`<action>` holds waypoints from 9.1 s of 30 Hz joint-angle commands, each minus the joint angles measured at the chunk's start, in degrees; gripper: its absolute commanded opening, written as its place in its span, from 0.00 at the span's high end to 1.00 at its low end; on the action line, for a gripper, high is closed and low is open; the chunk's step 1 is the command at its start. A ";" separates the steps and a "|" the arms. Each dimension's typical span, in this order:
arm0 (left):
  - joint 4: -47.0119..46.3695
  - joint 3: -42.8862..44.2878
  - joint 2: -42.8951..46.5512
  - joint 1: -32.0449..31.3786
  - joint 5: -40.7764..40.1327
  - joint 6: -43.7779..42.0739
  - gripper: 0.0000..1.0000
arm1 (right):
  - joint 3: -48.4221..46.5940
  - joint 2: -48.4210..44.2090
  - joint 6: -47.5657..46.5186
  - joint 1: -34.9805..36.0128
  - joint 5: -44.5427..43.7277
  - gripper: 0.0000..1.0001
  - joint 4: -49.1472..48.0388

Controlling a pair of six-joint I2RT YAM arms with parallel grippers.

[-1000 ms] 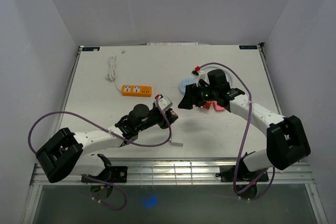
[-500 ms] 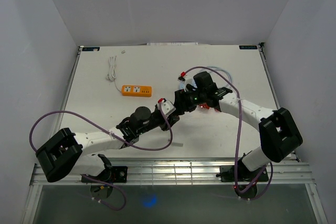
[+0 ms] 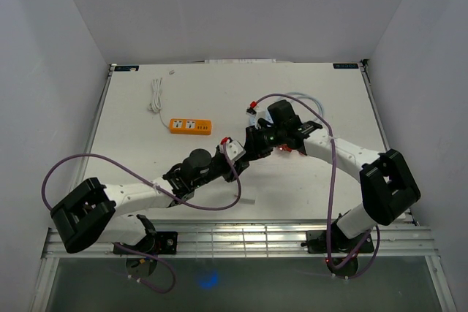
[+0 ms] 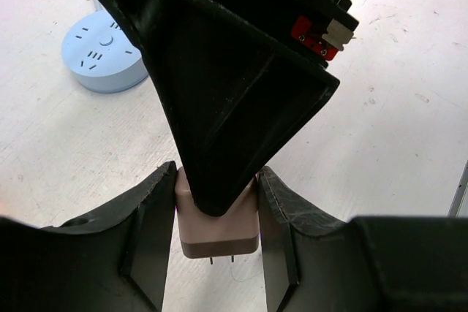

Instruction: Insert the plug

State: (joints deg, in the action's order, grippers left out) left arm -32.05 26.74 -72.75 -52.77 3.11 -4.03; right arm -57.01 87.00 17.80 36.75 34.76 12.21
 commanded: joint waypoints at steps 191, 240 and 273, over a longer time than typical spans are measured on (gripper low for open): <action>24.93 34.96 -37.64 29.22 17.45 31.01 0.82 | -23.06 21.63 -6.99 6.31 -29.93 0.92 4.58; 25.73 34.25 -36.23 29.22 13.94 30.84 0.83 | -23.14 18.82 -2.86 7.72 -39.33 0.92 7.48; 25.99 34.43 -36.50 29.22 14.37 30.66 0.83 | -20.33 18.91 -2.69 7.46 -42.58 0.92 1.42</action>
State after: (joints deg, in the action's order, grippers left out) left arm -7.62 60.45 -111.00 -23.22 18.39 27.88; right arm -77.82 105.82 15.05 44.38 -4.58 14.44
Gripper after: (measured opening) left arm 0.184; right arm 0.349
